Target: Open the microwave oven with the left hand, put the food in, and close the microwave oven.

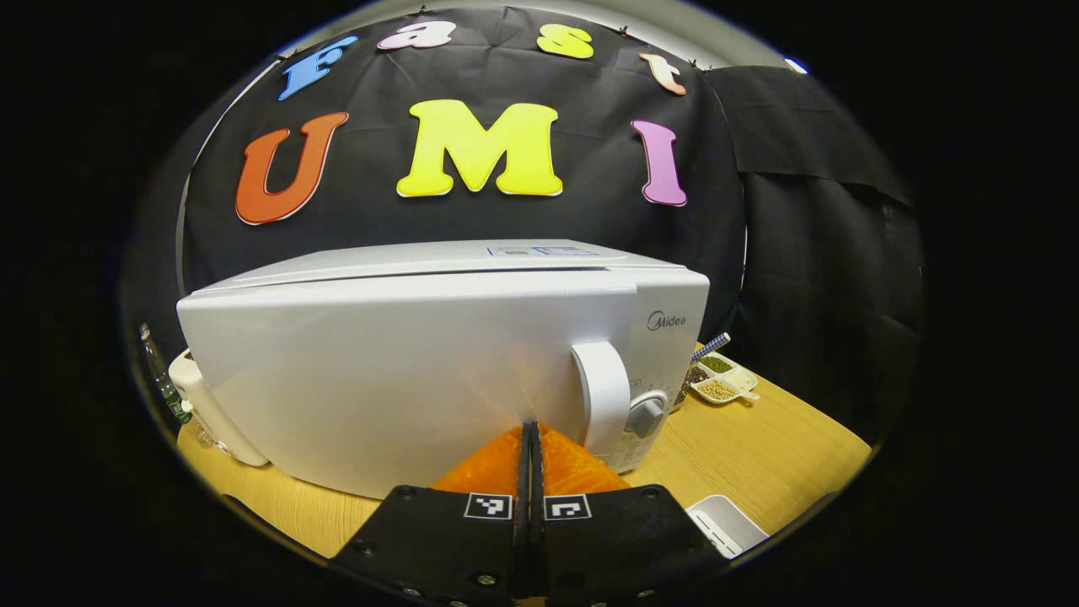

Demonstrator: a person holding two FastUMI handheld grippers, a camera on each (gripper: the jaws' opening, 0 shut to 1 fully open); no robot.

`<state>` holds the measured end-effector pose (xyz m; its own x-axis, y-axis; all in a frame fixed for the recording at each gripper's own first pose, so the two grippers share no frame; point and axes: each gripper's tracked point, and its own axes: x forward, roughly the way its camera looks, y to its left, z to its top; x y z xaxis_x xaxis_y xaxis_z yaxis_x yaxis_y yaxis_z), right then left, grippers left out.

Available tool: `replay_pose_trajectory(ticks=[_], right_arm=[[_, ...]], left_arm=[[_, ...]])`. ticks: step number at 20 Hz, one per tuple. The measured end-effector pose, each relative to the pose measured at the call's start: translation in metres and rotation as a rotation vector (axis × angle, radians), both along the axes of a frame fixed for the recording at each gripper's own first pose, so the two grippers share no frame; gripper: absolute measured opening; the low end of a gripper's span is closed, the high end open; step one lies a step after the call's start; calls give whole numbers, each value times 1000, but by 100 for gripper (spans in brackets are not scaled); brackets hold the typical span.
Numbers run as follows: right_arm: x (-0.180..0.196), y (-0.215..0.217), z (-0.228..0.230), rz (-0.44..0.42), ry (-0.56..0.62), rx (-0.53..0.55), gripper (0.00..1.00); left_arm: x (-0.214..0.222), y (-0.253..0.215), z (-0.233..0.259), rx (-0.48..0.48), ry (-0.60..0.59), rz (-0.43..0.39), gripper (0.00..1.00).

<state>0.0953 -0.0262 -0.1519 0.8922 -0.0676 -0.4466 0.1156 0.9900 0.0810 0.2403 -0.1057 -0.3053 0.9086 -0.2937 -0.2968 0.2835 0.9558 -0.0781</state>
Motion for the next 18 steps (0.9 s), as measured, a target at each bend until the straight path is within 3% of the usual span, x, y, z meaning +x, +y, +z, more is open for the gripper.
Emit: replay_pose_trajectory(ticks=[4,5,6,7,8,9,10,11,12,13,14,17,18], right_arm=[[2,0,-2,-5,5,16,92],[2,1,-1,-1,4,18,100],[3,2,-3,4,6,18,100],[4,5,-2,14,3,18,92],[5,6,-2,21,3,13,100],[6,6,-1,24,-1,8,100],[7,6,1,27,-6,7,92],[8,8,1,31,-6,8,92],[7,11,3,35,-10,8,100],[6,14,6,39,-24,14,92],[4,16,8,41,-33,16,92],[-1,20,15,31,-65,0,92],[-3,21,16,26,-73,-11,92]], left_arm=[[2,-1,0,-7,-4,0,0],[4,-1,0,-14,1,1,0],[7,-2,0,-14,4,3,0],[14,0,0,-1,1,17,0],[9,-1,-3,-16,32,19,0],[6,0,-3,-22,31,25,0],[8,3,-4,-7,35,39,0],[6,11,-1,14,34,57,0],[1,18,3,24,26,66,0],[-8,26,10,20,23,65,0],[-17,34,16,14,22,62,1],[-45,80,34,104,-13,113,87],[-50,87,38,130,-21,112,97]])
